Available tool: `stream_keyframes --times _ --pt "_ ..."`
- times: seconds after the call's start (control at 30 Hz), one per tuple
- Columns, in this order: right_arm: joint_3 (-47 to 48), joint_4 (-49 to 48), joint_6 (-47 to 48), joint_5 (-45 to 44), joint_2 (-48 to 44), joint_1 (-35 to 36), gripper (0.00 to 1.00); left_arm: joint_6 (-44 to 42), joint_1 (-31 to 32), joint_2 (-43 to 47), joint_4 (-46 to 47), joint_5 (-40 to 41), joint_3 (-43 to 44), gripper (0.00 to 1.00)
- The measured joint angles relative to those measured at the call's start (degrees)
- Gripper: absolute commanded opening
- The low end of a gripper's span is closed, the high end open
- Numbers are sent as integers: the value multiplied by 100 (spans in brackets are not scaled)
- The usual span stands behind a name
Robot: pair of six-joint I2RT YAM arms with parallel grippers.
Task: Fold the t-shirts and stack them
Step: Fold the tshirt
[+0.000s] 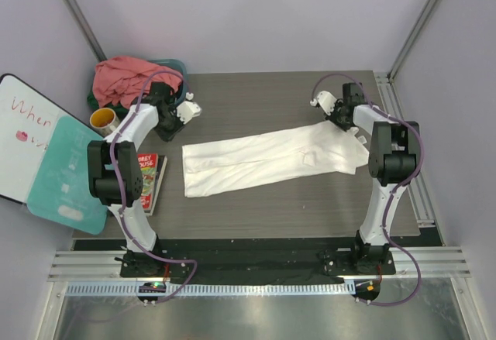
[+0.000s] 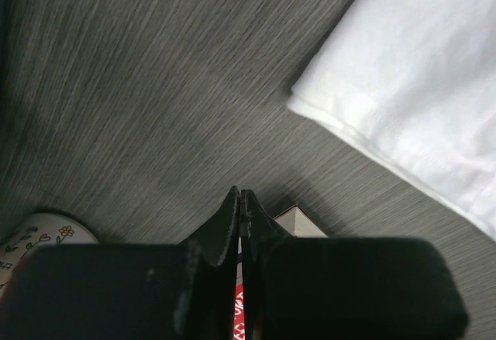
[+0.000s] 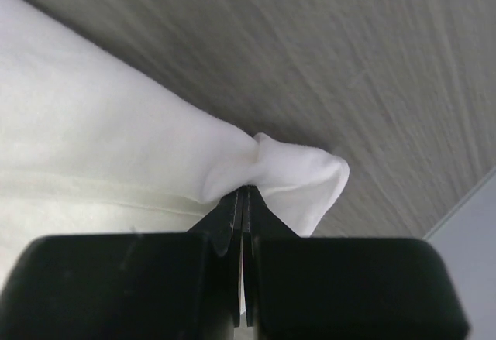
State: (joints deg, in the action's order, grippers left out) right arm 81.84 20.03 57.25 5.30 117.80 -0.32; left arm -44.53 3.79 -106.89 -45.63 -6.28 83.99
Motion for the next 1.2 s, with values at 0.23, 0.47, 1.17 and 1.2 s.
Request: stream_keyframes --times 0.23,0.47,1.17,1.2 --pt "68 -931 -297 -699 197 -96 16 219 168 0 280 22 0 51" --pt "278 -859 -1060 -568 -323 -98 11 358 573 26 444 -280 -2 27" --pt "-428 1228 -1460 212 -1163 -118 1 -614 1451 -837 -367 -1215 223 0" --pt "-433 1228 -1460 212 -1143 -125 1 -662 1464 -872 -398 -1207 221 0"
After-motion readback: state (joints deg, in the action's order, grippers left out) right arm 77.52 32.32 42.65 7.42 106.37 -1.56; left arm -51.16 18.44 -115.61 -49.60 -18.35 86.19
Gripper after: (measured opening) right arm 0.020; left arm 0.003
